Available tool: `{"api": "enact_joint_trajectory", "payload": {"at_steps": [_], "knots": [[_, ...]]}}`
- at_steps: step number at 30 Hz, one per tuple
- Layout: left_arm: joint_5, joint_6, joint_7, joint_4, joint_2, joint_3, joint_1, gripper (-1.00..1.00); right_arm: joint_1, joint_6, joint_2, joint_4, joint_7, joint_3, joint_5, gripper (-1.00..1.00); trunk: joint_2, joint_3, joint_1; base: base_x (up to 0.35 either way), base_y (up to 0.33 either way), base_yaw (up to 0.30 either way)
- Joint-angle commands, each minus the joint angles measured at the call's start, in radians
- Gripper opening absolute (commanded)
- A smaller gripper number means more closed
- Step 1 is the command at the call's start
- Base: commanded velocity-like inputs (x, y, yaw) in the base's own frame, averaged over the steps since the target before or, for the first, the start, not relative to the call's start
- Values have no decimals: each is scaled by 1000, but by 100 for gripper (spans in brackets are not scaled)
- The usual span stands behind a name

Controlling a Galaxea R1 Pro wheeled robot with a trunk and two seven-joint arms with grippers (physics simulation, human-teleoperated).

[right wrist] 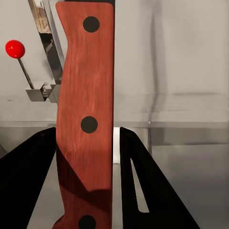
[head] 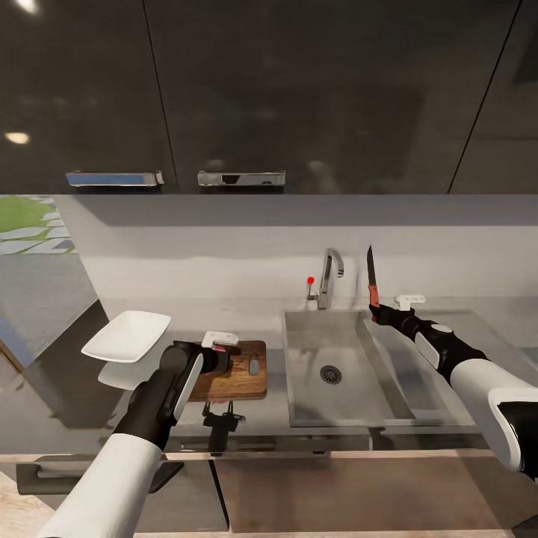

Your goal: In the kitchen, take the Vidalia onion out of the sink, dice it on the chopping board with the paring knife, put the diced onion into the bowl on the countertop, then place both the paring knife and the chopping board into the sink.

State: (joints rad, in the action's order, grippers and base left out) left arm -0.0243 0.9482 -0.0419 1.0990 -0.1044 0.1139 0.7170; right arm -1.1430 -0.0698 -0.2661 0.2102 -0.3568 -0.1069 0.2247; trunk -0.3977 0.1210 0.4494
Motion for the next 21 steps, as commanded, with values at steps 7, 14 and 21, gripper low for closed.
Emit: {"api": "enact_joint_trajectory", "payload": {"at_steps": [7,14,21], "knots": [[-5,4,-6,4,0,0,1,100,-1,-4,-1,-2,-2,-8,10,-100,-2,2,1,0,0,0],[-5,4,-6,4,0,0,1,100,-1,-4,-1,-2,-2,-8,10,-100,-2,2,1,0,0,0],[-6,5,-5,12,0,0,1,100,-1,-4,-1,-2,-2,-8,10,-100,-2,2,1,0,0,0]]}}
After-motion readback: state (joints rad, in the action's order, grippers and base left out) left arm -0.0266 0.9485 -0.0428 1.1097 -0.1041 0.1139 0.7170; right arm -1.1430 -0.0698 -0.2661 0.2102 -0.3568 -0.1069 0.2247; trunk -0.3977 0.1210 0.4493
